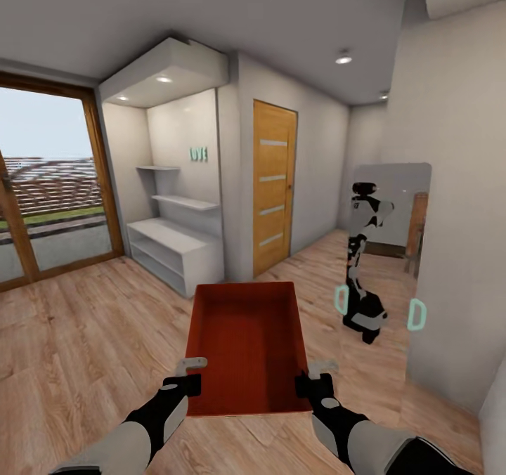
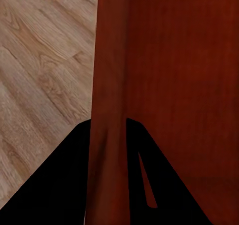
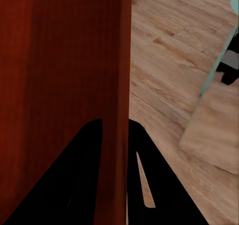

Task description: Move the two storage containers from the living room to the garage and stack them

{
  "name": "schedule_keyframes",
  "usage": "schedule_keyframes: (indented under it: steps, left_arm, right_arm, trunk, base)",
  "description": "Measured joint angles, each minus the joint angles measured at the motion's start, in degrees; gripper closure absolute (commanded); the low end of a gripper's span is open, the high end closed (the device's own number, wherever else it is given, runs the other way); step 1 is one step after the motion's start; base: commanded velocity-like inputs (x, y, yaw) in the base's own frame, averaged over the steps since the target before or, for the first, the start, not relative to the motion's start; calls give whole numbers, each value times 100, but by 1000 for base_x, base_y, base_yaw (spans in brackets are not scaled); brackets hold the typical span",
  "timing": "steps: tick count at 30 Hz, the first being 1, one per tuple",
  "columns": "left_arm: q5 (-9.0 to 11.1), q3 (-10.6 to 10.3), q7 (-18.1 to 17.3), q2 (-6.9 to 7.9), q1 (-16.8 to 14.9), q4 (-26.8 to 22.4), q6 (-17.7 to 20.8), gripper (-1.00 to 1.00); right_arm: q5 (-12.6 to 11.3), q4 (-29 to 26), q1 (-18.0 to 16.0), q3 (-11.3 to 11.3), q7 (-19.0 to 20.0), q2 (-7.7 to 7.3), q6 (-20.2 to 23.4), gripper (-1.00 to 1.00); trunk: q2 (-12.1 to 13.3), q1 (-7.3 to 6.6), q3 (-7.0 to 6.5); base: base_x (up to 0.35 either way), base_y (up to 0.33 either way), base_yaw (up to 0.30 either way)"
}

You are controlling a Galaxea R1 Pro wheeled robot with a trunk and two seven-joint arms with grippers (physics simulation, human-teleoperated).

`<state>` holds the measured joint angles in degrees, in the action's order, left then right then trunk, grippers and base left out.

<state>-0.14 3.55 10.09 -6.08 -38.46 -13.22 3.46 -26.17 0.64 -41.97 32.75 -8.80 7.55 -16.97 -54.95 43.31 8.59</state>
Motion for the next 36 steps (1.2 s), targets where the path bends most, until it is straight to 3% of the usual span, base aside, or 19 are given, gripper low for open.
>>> schedule_keyframes:
  steps: [30, 36]
  left_arm:
    - [2, -3, 0, 1, 0, 1, 0, 100]
    - [66, -71, 0, 12, -1, 3, 0, 100]
  right_arm:
    - [-25, 2, 0, 19, 3, 1, -1, 100]
    - [-41, 5, 0, 30, -2, 6, -8, 100]
  trunk:
    - [0, 0, 0]
    - [0, 0, 0]
  base:
    - [322, 0, -1]
    - [322, 44, -179]
